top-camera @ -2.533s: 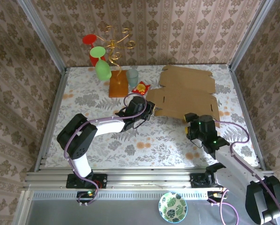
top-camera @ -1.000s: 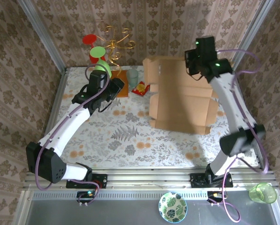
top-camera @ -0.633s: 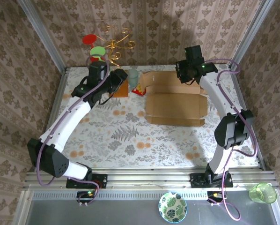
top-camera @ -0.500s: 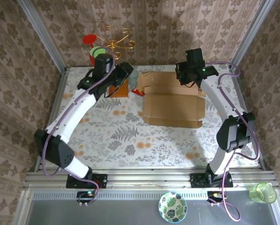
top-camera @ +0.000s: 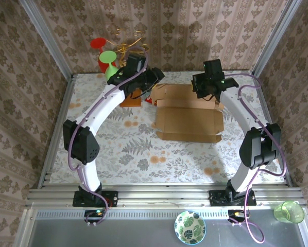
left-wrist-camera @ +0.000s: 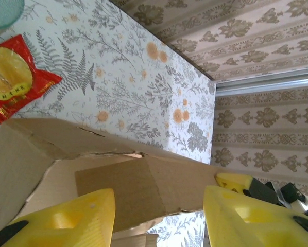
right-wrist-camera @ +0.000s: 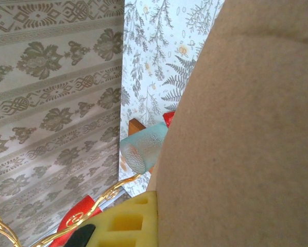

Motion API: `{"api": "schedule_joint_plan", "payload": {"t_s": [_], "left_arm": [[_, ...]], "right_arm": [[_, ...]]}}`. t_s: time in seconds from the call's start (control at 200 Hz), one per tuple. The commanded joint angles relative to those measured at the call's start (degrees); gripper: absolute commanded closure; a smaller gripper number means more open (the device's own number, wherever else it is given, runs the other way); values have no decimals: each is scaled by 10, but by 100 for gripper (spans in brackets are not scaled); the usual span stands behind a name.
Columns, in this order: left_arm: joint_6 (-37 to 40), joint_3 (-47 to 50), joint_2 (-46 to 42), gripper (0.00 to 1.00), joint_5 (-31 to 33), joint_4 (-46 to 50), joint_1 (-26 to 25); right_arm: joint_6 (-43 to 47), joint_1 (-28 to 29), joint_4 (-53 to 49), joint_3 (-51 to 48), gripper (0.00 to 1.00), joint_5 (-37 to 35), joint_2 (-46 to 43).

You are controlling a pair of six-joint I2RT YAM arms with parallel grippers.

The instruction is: Fold the paper box

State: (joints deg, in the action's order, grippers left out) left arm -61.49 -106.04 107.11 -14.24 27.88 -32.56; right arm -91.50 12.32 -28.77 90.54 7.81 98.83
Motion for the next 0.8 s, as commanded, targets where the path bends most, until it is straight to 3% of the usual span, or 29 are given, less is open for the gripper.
{"api": "schedule_joint_plan", "payload": {"t_s": [0.0, 0.795], "left_arm": [[-7, 8, -3, 51, -17, -3, -4], [-17, 22, 10, 53, -35, 11, -15]], "right_arm": [[-10, 6, 14, -4, 100, 13, -21], [-3, 14, 19, -18, 100, 27, -10]]}}
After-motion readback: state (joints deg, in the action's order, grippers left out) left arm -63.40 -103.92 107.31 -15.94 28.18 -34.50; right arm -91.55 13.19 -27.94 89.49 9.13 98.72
